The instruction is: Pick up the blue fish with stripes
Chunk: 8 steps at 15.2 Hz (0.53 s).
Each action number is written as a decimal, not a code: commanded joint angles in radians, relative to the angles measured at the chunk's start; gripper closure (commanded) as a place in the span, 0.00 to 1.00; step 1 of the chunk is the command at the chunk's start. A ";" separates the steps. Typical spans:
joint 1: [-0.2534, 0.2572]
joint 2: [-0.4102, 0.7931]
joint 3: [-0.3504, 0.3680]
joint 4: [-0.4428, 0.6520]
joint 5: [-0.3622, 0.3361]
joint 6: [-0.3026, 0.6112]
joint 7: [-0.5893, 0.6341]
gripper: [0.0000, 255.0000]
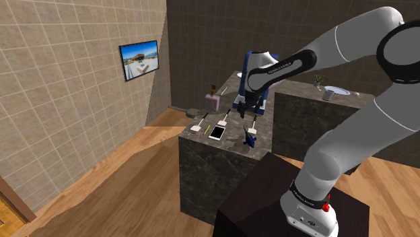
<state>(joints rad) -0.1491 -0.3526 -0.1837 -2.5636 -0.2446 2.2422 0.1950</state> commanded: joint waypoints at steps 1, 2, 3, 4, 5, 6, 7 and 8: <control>-0.014 0.084 -0.016 0.010 -0.013 0.074 0.010 0.00; -0.021 0.120 -0.024 0.016 -0.018 0.104 0.015 0.00; -0.028 0.158 -0.031 0.023 -0.022 0.134 0.020 0.00; -0.034 0.196 -0.037 0.031 -0.026 0.163 0.025 0.00; -0.040 0.234 -0.044 0.040 -0.029 0.191 0.029 0.00; -0.047 0.273 -0.051 0.051 -0.032 0.219 0.034 0.00; -0.053 0.312 -0.057 0.063 -0.033 0.245 0.037 0.00; -0.059 0.351 -0.064 0.076 -0.033 0.271 0.041 0.00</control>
<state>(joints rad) -0.2005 -0.0404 -0.2399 -2.4973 -0.2751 2.4830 0.2322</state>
